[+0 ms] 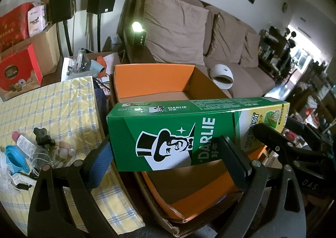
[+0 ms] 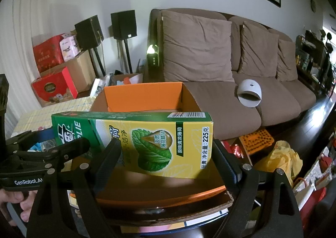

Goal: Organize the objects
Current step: 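Lower the green box with both grippers into the cardboard box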

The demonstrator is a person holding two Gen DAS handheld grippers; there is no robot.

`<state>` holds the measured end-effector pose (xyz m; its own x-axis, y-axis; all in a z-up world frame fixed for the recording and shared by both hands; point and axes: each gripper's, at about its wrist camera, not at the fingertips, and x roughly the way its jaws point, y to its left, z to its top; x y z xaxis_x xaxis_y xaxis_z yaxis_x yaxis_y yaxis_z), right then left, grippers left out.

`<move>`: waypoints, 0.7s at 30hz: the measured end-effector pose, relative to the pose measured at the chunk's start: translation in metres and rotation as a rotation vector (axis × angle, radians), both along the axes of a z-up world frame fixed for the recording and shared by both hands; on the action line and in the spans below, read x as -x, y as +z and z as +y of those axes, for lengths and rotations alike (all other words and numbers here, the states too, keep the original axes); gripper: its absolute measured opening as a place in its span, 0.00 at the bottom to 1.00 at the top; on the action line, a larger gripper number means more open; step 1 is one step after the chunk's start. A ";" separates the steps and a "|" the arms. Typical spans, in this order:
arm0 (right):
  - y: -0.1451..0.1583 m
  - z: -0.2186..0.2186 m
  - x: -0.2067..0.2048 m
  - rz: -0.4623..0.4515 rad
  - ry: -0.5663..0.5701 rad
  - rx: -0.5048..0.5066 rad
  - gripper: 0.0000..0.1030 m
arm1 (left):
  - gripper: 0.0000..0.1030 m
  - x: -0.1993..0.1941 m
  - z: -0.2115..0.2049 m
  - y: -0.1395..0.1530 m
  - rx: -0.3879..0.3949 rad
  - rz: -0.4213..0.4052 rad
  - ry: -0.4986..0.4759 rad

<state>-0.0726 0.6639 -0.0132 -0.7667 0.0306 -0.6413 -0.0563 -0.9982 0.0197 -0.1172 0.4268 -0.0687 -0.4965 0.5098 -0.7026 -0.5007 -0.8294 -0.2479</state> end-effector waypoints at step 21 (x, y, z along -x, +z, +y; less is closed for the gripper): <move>0.004 0.010 -0.006 0.005 -0.033 -0.008 0.85 | 0.92 -0.002 0.013 0.000 -0.014 0.004 -0.005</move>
